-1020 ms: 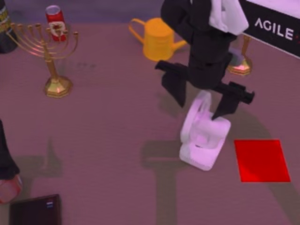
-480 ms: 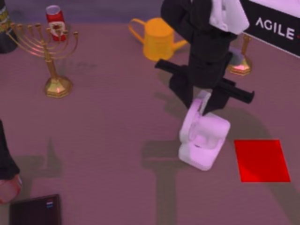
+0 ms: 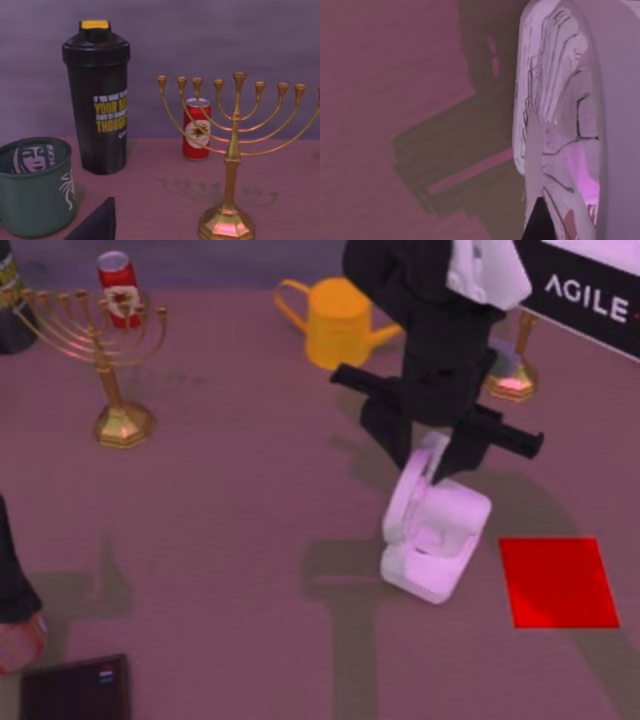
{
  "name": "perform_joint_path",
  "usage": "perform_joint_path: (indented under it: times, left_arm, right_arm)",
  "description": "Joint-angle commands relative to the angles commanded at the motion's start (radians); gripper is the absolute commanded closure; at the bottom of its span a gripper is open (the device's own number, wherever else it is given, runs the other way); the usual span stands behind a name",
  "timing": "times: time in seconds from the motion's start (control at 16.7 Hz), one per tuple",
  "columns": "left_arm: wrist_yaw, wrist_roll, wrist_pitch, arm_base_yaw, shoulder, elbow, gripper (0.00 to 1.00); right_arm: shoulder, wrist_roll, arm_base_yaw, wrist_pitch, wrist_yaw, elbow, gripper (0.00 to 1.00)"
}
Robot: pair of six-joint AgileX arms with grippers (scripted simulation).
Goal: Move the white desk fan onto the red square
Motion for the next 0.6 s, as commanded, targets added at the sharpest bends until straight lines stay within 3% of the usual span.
perform_joint_path:
  times: [0.36, 0.6]
  left_arm:
    - [0.0, 0.0, 0.0, 0.0, 0.0, 0.0, 0.0]
    - [0.0, 0.0, 0.0, 0.0, 0.0, 0.0, 0.0]
  right_arm:
    - [0.02, 0.0, 0.006, -0.178, 0.0, 0.202, 1.0]
    - [0.021, -0.001, 0.006, -0.197, 0.0, 0.221, 1.0]
